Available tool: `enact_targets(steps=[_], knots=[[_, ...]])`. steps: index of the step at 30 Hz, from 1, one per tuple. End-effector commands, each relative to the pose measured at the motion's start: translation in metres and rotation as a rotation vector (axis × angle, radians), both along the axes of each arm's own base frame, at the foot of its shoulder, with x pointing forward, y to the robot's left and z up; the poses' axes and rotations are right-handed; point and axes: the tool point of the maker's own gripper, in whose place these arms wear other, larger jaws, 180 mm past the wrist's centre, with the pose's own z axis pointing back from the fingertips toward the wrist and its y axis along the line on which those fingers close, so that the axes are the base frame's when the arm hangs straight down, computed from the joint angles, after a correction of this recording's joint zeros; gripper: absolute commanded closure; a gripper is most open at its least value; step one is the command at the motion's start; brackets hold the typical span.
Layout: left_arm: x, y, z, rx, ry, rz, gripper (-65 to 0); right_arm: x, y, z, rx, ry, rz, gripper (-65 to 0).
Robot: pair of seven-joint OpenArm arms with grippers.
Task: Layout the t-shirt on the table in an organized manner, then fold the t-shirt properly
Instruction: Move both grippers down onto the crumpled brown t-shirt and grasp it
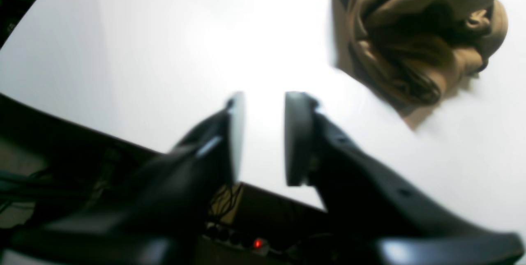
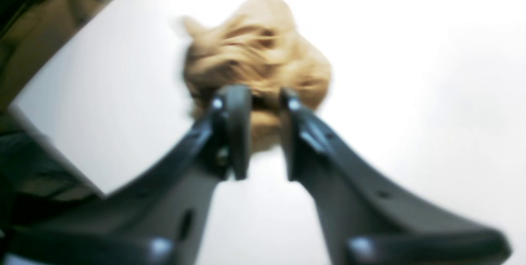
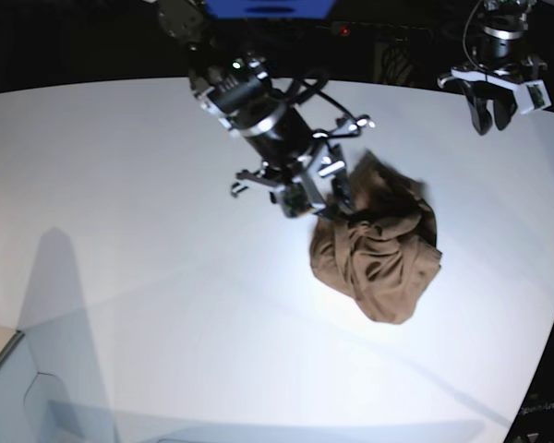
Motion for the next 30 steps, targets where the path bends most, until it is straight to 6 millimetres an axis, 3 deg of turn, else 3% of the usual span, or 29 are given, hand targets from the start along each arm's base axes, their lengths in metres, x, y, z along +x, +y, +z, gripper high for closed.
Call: enact_targets(steps=[1, 7, 15, 18, 25, 30], knots=[[0.007, 0.002, 0.013, 0.015, -0.051, -0.007, -23.8, 0.011, 0.005, 0.014, 0.03, -0.042, -0.01, -21.5], [0.046, 0.004, 0.035, 0.017, -0.172, 0.0, -24.6, 0.043, 0.027, -0.023, -0.042, 0.011, 0.02, -31.1], [0.121, -0.006, 0.06, -0.043, -0.2, -0.035, -24.7, 0.073, 0.029, -0.052, -0.134, 0.032, 0.037, -31.2], [0.148, -0.011, 0.067, -0.072, -0.192, -0.053, -24.7, 0.088, 0.014, -0.061, -0.128, 0.027, -0.015, -31.0], [0.187, -0.014, 0.05, -0.174, -0.152, -0.023, -24.7, 0.102, -0.011, -0.079, -0.135, 0.051, -0.086, -31.1], [0.199, -0.038, 0.031, -0.204, -0.108, -0.069, -24.7, 0.105, -0.02, -0.084, -0.14, 0.068, -0.11, -31.1]])
